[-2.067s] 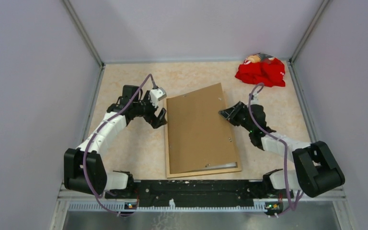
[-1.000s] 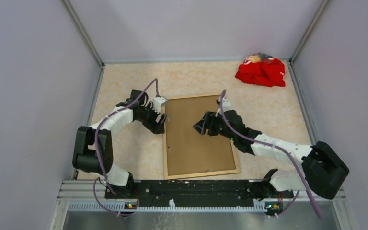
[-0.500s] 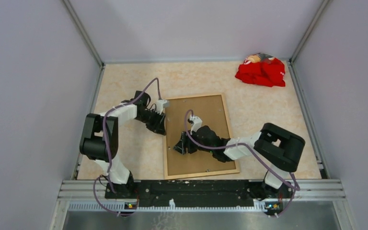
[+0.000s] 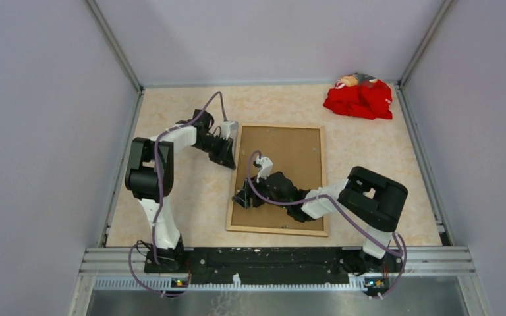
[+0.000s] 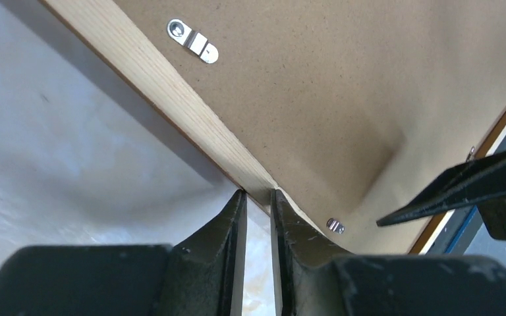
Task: Put the photo into the frame
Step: Adjust the photo frame at the center of the board, then install the photo frame at the center of the board.
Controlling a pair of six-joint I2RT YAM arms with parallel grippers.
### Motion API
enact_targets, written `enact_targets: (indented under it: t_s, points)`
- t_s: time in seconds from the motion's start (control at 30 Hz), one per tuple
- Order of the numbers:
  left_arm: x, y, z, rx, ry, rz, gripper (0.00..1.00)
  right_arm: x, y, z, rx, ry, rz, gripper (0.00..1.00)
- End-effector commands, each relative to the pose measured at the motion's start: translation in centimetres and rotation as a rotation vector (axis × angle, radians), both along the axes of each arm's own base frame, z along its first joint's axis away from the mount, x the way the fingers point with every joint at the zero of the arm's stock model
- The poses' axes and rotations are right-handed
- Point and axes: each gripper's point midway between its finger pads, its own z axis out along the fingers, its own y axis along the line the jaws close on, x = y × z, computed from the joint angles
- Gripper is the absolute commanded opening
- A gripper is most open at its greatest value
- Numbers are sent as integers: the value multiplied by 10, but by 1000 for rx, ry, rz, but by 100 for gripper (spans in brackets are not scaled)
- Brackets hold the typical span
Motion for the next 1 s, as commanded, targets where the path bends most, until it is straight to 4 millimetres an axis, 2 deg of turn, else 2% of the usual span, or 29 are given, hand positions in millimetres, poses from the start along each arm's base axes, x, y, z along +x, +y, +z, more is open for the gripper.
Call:
enact_targets:
  t_s: [0.0, 0.17, 0.27, 0.37, 0.67, 0.97]
  points:
    - [32, 6, 3, 60, -98, 3, 25, 17, 15, 25, 67, -88, -27, 56]
    - [10, 9, 20, 51, -115, -27, 51, 29, 8, 24, 68, -64, -64, 56]
    - [-5, 7, 22, 23, -98, -36, 55, 34, 6, 22, 67, -59, -68, 56]
    - [-16, 6, 15, 11, -61, -40, 52, 34, 10, 18, 59, -49, -55, 56]
    - [-32, -1, -2, -41, 40, -55, 27, 32, 17, 6, 38, -18, -27, 56]
    - [-34, 1, -12, -29, 57, -58, 21, 35, 20, -8, 8, 12, -22, 56]
